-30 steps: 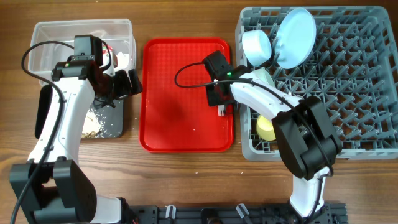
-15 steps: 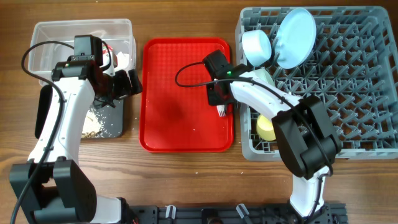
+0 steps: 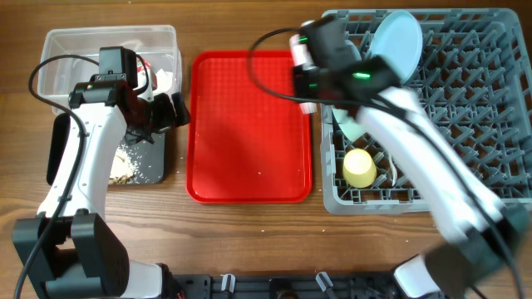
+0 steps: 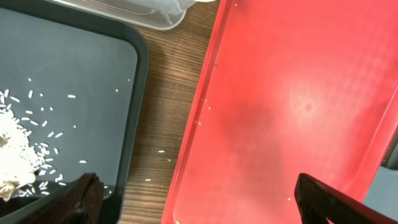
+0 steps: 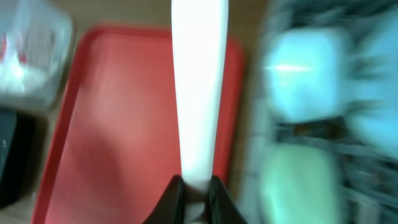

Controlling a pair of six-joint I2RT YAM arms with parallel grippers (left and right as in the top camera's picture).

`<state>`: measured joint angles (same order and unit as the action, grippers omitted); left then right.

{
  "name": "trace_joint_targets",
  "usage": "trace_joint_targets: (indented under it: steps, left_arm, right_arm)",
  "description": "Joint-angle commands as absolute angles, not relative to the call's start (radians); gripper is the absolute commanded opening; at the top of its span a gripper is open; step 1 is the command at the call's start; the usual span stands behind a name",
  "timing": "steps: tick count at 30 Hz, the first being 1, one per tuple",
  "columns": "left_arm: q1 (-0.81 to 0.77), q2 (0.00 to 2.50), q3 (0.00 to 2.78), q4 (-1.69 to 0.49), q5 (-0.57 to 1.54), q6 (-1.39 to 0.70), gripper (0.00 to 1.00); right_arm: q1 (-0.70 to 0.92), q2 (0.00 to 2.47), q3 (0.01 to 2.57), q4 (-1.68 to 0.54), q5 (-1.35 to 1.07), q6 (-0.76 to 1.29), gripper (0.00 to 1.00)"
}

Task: Sort waste into correct bins and load items into the dishwasher rack
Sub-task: 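Insert the white fork into the rack beside the spoon and release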

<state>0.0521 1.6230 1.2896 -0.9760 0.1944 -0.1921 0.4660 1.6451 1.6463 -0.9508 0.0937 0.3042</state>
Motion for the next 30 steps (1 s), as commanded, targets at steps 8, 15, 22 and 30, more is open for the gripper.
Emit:
trace_joint_targets:
  steps: [8, 15, 22, 30]
  left_arm:
    - [0.054, 1.608, 1.304, -0.974, 0.189, -0.187, 1.00]
    - [0.054, 1.608, 1.304, -0.974, 0.189, -0.187, 1.00]
    - [0.054, 1.608, 1.304, -0.974, 0.189, -0.187, 1.00]
    - [0.054, 1.608, 1.304, -0.974, 0.189, -0.187, 1.00]
  right_arm:
    - [0.126, 1.465, 1.594, -1.199, 0.253, 0.232, 0.04]
    - [0.068, 1.525, 1.413, -1.129, 0.210, 0.128, 0.05]
    - [0.068, 1.631, 1.365, -1.128, 0.208, 0.130, 0.08]
    - [0.068, 1.655, 1.366, -1.147, 0.147, 0.131, 0.47]
